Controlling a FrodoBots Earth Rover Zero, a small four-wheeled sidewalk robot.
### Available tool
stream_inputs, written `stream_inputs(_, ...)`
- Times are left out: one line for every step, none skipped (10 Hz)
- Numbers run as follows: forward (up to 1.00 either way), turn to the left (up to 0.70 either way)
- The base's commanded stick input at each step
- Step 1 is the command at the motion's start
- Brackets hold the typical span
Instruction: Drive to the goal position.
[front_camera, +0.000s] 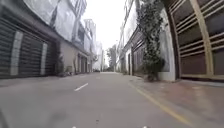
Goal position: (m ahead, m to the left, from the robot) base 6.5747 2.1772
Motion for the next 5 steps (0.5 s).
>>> stream_inputs(0.85,0.0)
stream_inputs(0.85,0.0)
stream_inputs(0.85,0.0)
stream_inputs(0.85,0.0)
stream_inputs(0.85,0.0)
